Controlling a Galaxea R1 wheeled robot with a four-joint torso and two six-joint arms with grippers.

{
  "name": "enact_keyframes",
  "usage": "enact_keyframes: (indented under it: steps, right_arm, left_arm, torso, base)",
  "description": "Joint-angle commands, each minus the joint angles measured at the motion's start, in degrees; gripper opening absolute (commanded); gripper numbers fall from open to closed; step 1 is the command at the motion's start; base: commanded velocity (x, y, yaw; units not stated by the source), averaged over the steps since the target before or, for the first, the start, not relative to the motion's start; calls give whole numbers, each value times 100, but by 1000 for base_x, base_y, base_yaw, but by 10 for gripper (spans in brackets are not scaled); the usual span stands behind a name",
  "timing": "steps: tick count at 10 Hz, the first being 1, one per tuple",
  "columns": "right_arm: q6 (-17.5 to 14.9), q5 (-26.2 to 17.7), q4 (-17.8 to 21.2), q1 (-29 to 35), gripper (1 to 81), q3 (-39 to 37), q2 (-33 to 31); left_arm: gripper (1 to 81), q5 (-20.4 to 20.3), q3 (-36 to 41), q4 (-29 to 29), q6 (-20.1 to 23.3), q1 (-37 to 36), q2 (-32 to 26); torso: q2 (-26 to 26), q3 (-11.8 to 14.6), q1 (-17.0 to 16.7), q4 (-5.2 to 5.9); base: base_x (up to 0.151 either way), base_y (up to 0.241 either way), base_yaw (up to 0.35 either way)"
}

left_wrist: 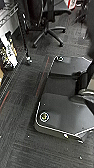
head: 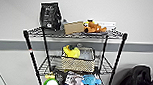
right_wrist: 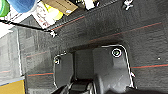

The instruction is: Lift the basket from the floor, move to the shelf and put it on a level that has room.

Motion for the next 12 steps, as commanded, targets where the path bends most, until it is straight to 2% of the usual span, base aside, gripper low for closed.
enact_keyframes:
  steps: [1,2,4,6,9,11,12]
  right_arm:
    - [-35,175,-795,-271,811,-830,781]
    - [-35,263,-883,-403,811,-1102,966]
    - [-35,676,-1075,-693,811,-1776,1386]
    - [-35,798,-1233,-913,811,-2532,1887]
    - [-35,949,-1392,-1106,811,-3315,2388]
    - [-35,966,-1453,-1255,811,-3851,2731]
    - [-35,1107,-1542,-1335,811,-4240,2978]
  left_arm:
    - [811,-228,-492,551,12,96,385]
    - [811,-412,-712,577,12,219,525]
    - [811,-491,-1369,612,91,404,972]
    - [811,-694,-1800,647,135,519,1315]
    - [811,-694,-2573,638,407,607,1877]
    - [811,-702,-3084,630,425,677,2124]
    - [811,-694,-3314,638,425,694,2239]
  torso:
    - [0,0,0,0]
    - [0,2,0,0]
    - [-2,2,-2,0]
    - [-4,5,-4,0]
    - [-6,6,-6,0]
    - [-9,6,-9,0]
    - [-9,6,-11,0]
  base:
    - [0,0,0]
    - [0,0,0]
    - [0,0,0]
    - [0,0,0]
    - [0,0,0]
    - [0,0,0]
    - [0,0,0]
